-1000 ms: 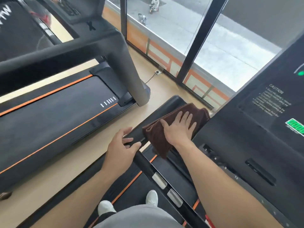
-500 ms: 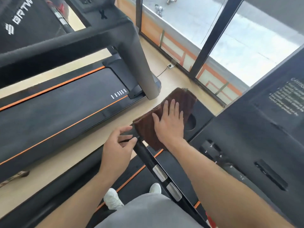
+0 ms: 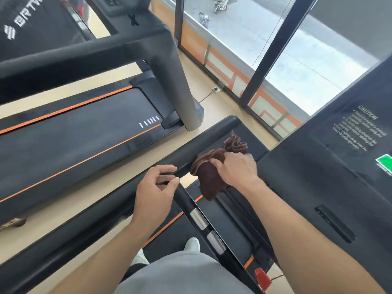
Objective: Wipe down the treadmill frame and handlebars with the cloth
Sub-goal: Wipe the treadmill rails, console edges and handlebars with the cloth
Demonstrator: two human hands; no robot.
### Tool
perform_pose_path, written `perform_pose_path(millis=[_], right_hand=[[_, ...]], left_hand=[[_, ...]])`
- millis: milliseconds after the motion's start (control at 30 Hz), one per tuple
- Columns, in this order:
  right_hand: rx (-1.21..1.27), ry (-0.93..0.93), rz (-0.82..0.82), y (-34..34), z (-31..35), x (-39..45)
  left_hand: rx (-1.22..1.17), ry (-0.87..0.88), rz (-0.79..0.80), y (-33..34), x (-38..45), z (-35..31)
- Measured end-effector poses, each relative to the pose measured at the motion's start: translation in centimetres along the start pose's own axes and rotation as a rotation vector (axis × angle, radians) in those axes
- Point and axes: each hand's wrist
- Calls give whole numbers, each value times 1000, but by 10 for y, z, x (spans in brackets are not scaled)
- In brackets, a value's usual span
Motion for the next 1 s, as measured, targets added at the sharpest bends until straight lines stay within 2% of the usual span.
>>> perform_pose_path(millis=[200,300,367,433,567,667,767,833,900,1000], right_hand=[[-221,-193,192,-26,11,2],[-57,-87,311,-22,17,14],[51,-3,333,-21,16,22],[69,-19,282,-15,15,19],[71,20,2,-13,7,7],[-144,-52,58,-22,9,4],[-215,-121,228,-18,13,4],[-67,-15,289,-9,16,8],[112,100,265,-5,15,13],[167,73,188,-2,8,14]], left_hand=[[4,9,51,8,-3,2],[18,26,21,1,0,-1],[16,24,-1,-5,-1,1],[17,9,-8,-10,-2,6],[14,-44,-12,-6,-7,13],[36,-47,83,10,-11,10],[69,11,153,16,-9,0],[51,20,131,12,-6,-5],[43,7,93,5,-4,-5],[48,-31,51,-4,-6,2]])
Point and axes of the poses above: each hand's wrist, its own x-axis towards the middle knuckle, its own y-axis out of the palm, z = x × y, and after that the axes turned 13 degrees about -y, right-handed
